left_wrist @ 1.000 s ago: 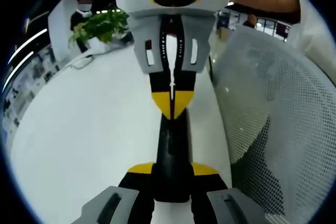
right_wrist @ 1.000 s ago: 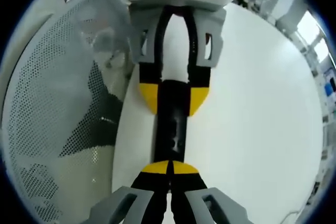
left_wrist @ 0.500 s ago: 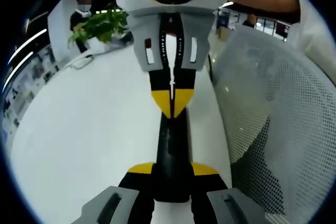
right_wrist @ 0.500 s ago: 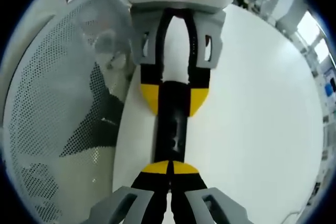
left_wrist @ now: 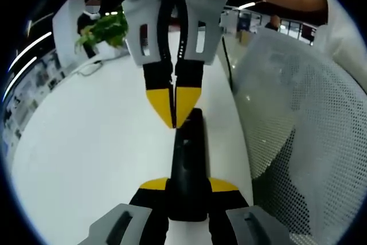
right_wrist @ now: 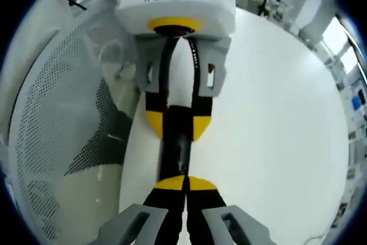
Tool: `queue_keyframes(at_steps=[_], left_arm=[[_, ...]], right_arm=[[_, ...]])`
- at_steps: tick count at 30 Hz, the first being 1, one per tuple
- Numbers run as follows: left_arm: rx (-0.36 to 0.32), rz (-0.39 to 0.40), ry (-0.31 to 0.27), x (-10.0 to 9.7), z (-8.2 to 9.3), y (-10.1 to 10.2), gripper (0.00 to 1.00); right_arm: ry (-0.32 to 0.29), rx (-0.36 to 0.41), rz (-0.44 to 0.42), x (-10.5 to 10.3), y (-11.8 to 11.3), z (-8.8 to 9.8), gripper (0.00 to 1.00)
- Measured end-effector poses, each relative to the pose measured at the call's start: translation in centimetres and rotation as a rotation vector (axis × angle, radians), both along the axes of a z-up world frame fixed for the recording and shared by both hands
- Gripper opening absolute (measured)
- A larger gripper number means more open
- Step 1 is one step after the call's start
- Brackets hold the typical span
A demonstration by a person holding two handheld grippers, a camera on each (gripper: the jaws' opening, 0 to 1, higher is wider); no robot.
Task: Press the specified remote control buttons in sequence, fully releasing each button before pressing the next.
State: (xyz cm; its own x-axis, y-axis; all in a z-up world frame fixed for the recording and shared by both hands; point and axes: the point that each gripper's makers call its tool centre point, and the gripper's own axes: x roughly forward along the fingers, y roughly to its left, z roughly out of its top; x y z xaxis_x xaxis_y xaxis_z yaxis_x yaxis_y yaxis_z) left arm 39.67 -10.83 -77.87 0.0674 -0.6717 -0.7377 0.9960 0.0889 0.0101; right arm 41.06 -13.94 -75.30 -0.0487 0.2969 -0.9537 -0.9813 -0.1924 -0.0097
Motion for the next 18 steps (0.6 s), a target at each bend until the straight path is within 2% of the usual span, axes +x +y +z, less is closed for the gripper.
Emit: queue_keyframes(at_steps=[18], left_arm=[[-0.005,0.003,-0.002,0.0,-0.2,0.1,0.24]], right_arm=[[0.025,-0.019,0.016,-0.5,0.8,-1.6,0.00]])
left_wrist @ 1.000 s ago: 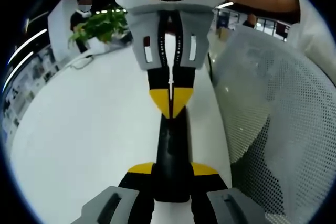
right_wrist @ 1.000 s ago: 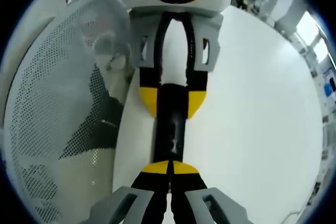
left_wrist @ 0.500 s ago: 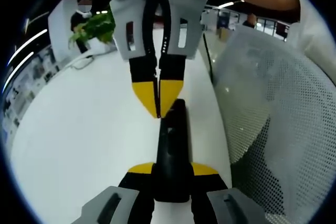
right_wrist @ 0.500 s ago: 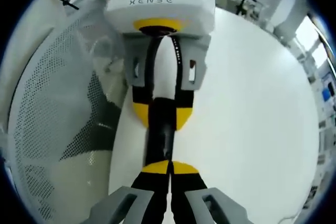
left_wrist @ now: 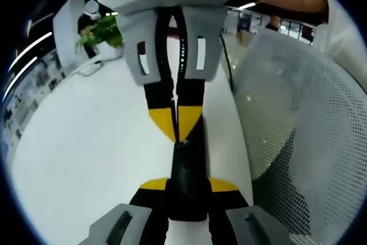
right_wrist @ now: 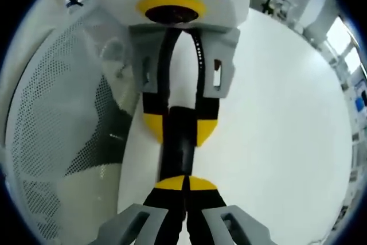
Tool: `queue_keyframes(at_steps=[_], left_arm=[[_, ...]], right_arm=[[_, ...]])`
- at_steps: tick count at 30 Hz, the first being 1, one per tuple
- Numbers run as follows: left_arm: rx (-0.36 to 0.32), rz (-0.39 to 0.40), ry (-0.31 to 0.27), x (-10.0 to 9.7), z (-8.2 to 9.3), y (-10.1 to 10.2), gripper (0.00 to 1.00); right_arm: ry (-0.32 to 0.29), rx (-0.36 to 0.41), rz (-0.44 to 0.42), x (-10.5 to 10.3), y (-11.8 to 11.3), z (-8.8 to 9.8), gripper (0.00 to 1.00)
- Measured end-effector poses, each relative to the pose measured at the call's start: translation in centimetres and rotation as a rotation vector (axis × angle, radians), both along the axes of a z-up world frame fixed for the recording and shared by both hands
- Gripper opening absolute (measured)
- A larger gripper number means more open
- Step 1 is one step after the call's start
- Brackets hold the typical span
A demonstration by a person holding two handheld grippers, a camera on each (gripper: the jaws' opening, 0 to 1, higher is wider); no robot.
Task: Press the specified remote control buttons in sequence, fully releasing each button before pressing the next.
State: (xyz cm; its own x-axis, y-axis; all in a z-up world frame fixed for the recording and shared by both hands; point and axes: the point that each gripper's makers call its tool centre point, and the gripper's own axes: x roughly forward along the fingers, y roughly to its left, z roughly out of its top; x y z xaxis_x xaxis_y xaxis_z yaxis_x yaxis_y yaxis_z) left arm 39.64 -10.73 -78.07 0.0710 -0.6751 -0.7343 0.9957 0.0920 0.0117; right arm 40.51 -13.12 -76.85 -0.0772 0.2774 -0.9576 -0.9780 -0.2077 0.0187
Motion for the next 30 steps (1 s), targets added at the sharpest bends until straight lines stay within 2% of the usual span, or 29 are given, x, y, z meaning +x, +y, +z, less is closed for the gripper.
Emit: queue_keyframes(at_steps=[12,30], left_arm=[[-0.002,0.000,0.000,-0.06,-0.03,0.01,0.24],[0.009,0.000,-0.002,0.01,0.07,-0.08,0.24]], right_arm=[[0.010,-0.024,0.007,-0.12,-0.13,-0.87,0.00],[0.024,-0.047,0.025,0.08,-0.19,-0.86,0.00]])
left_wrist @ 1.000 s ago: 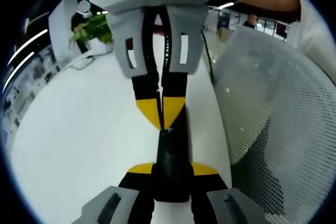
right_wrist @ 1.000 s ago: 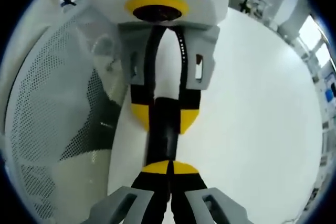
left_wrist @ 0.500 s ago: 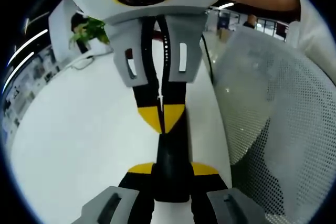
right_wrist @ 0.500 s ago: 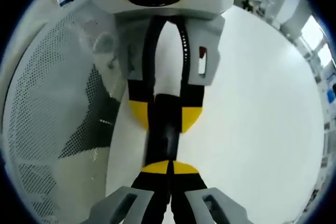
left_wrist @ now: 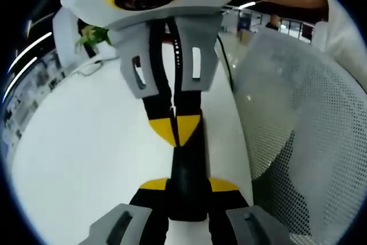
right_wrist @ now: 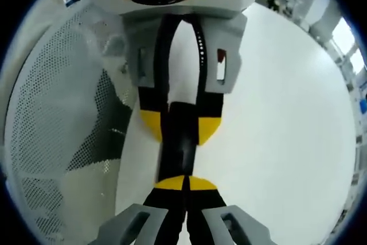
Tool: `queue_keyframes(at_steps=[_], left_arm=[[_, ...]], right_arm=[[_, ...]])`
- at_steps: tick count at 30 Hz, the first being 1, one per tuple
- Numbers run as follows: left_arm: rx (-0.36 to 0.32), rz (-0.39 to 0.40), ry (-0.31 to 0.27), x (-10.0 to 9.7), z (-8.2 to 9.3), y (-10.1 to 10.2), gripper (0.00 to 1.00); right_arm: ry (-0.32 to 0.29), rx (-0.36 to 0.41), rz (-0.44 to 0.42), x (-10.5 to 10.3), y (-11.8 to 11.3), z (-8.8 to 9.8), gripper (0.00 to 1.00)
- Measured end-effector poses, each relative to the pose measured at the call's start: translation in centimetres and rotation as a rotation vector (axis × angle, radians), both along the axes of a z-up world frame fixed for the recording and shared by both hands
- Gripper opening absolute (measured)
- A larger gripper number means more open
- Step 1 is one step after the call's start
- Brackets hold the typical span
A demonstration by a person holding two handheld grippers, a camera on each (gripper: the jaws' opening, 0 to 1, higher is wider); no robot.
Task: Press the specified remote control buttons in sequence, fully releasing each button before pressing the next.
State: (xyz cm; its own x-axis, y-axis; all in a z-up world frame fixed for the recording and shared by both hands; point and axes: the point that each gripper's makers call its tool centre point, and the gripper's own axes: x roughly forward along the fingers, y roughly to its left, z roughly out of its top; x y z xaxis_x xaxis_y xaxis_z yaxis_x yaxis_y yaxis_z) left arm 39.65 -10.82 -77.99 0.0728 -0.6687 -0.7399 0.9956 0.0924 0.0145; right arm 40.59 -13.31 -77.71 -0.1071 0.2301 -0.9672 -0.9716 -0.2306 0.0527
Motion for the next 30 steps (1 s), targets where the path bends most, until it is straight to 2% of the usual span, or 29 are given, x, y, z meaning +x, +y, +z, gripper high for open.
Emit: queue_keyframes(at_steps=[14,30], left_arm=[[0.000,0.000,0.000,0.00,0.00,-0.06,0.24],[0.001,0.003,-0.005,-0.06,-0.12,0.08,0.24]], right_arm=[[0.027,-0.012,0.002,-0.06,0.04,-0.01,0.00],[-0.009,-0.007,0.010,-0.31,0.08,0.01,0.00]])
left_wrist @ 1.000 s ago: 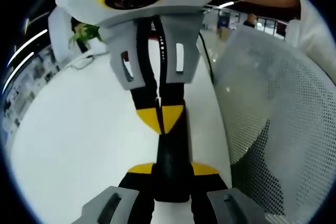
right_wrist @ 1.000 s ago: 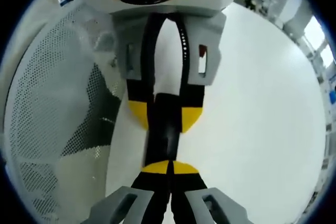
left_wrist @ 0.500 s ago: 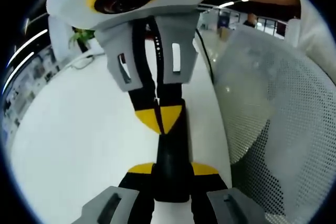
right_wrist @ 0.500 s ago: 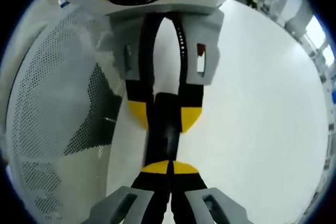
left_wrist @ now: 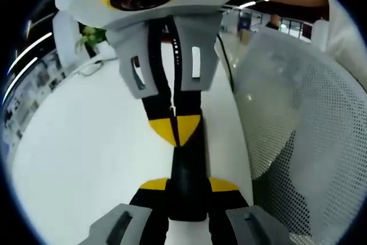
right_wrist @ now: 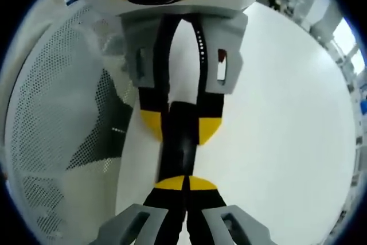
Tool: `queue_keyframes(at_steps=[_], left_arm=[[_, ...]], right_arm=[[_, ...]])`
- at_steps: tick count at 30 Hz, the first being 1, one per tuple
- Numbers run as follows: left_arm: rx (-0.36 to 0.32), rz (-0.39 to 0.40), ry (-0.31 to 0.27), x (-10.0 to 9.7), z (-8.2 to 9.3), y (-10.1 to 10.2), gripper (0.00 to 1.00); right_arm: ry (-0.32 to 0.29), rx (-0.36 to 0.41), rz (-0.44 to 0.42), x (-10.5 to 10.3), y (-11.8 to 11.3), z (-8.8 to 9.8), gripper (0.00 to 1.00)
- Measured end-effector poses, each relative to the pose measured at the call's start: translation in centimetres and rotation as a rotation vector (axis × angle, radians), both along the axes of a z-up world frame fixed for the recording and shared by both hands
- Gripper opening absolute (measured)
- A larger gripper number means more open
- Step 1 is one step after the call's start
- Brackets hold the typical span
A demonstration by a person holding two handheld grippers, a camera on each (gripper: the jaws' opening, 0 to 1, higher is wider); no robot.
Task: Press the specified remote control buttons in sequence, fully releasing each button before pressing the next.
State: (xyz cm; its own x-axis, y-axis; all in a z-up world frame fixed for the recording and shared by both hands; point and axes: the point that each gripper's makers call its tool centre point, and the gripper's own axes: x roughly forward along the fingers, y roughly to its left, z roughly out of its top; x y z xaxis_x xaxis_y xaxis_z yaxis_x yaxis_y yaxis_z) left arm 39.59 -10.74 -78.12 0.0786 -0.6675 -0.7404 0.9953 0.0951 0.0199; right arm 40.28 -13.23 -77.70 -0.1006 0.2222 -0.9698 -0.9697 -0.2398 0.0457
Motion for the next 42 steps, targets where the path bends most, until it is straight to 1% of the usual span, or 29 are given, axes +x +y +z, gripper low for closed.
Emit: queue_keyframes(at_steps=[3,6,16,28,35,40,42], left_arm=[[0.001,0.002,-0.002,0.0,0.0,0.0,0.24],[-0.001,0.007,-0.002,0.0,0.0,0.0,0.24],[-0.001,0.009,-0.004,0.1,0.0,0.1,0.24],[-0.001,0.007,-0.003,0.0,0.1,-0.1,0.23],[-0.003,0.008,-0.003,0.0,0.2,-0.2,0.23],[-0.003,0.007,-0.003,0.0,0.2,-0.2,0.24],[-0.001,0.006,-0.003,0.0,0.1,-0.1,0.24]], right_arm=[[0.001,0.007,-0.005,-0.1,0.0,0.1,0.00],[-0.003,0.033,-0.014,0.0,0.3,0.7,0.00],[-0.016,0.047,-0.023,0.0,0.2,1.8,0.00],[-0.018,0.046,-0.032,-0.1,-0.2,1.7,0.00],[-0.004,0.034,-0.018,-0.9,-0.1,0.9,0.00],[-0.003,0.037,-0.013,-0.9,0.1,0.6,0.00],[-0.016,0.027,-0.005,-0.7,0.0,0.4,0.00]])
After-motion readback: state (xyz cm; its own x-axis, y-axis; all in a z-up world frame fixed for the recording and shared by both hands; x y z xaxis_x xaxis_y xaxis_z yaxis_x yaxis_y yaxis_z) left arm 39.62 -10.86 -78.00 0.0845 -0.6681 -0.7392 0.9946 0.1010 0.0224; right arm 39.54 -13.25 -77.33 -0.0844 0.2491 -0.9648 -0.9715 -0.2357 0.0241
